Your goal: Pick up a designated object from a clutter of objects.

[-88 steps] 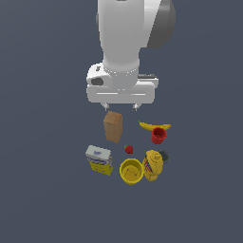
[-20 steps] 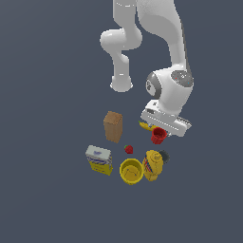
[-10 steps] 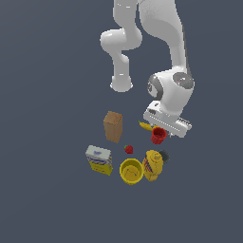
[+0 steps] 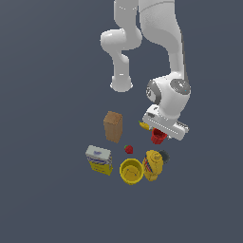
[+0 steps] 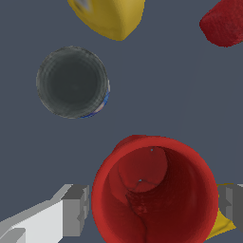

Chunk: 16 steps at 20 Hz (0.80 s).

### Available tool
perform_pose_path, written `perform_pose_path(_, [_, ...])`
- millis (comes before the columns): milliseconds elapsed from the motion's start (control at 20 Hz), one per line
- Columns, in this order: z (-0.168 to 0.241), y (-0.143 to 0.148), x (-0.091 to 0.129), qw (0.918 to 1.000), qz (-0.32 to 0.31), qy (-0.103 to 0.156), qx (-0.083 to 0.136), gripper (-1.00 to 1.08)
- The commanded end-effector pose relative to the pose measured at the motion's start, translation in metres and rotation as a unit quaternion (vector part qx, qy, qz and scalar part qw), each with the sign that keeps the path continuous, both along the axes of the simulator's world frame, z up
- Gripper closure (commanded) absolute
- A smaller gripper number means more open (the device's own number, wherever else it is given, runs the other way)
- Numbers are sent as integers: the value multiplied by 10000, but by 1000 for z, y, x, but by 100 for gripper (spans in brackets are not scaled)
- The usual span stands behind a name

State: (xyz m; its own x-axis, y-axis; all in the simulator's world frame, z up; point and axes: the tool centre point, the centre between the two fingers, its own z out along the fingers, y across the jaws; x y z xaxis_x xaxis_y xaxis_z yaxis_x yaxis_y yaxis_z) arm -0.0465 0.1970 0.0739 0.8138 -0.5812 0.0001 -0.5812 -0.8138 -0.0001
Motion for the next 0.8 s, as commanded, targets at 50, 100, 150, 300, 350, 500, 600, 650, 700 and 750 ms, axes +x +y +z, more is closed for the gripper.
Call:
perform_pose_path(50, [-16, 0, -1, 10000, -5, 2, 0, -92])
perform_pose_path(100, [-20, 0, -1, 10000, -5, 2, 0, -92])
perform_pose_path(150, [-22, 0, 0, 10000, -8, 1, 0, -92])
perform_pose_path(300, [-26, 0, 0, 10000, -8, 1, 0, -92])
perform_pose_path(350, [-27, 0, 0, 10000, -8, 1, 0, -92])
perform_pose_path(500, [-27, 0, 0, 10000, -8, 1, 0, 108])
perform_pose_path(600, [-27, 0, 0, 10000, -8, 1, 0, 108])
perform_pose_path(650, [-27, 0, 0, 10000, -8, 1, 0, 108])
perform_pose_path(700, [-27, 0, 0, 10000, -8, 1, 0, 108])
perform_pose_path(750, [-27, 0, 0, 10000, -8, 1, 0, 108])
